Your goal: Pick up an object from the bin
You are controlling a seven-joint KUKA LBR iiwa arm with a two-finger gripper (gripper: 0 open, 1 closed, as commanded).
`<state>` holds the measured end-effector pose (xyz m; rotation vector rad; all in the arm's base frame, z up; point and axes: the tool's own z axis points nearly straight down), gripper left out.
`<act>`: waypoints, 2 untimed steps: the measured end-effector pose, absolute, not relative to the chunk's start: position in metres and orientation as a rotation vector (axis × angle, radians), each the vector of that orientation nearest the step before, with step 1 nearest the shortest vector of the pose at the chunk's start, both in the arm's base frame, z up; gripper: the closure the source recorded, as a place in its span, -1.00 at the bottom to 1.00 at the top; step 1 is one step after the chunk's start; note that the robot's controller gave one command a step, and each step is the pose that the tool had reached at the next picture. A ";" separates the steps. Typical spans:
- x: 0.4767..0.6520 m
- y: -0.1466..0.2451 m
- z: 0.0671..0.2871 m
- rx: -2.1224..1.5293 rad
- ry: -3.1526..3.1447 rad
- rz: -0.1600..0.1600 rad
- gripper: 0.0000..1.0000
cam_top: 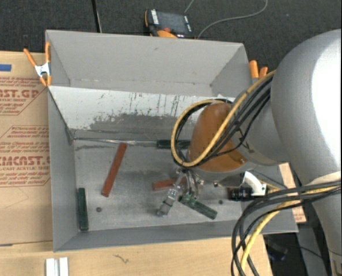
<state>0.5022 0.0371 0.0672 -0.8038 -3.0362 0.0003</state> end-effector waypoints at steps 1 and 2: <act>0.503 0.037 0.068 -0.804 -3.037 -0.001 1.00; 0.504 0.038 0.132 -0.804 -3.041 -0.003 1.00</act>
Offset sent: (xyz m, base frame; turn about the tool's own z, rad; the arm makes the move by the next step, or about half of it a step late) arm 0.0000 0.0000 0.0000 0.0000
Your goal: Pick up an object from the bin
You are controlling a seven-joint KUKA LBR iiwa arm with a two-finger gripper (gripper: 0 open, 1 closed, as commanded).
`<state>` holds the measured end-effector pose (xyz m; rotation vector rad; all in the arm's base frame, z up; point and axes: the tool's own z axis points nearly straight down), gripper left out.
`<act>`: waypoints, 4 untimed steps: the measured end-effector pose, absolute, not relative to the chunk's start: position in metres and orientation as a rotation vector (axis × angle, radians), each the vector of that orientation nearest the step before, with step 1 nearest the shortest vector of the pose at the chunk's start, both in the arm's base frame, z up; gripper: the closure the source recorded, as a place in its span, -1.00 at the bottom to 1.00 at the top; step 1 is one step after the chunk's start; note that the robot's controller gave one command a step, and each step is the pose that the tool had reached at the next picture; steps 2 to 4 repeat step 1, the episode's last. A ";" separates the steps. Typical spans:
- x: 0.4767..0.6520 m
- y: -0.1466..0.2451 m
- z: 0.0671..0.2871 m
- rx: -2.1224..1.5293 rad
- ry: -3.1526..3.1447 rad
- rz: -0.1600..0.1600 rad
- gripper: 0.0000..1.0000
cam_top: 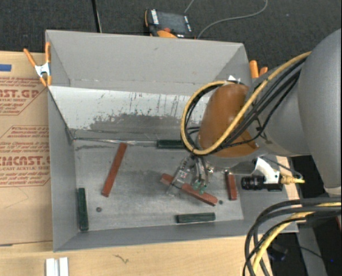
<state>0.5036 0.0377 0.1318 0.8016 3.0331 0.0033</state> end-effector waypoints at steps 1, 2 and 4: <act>0.505 0.038 0.202 0.800 3.031 0.004 1.00; 0.505 0.038 0.202 0.800 3.031 0.004 1.00; 0.505 0.038 0.202 0.800 3.031 0.004 1.00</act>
Offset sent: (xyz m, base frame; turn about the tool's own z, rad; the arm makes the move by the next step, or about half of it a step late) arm -0.0003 -0.0001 0.0668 0.0000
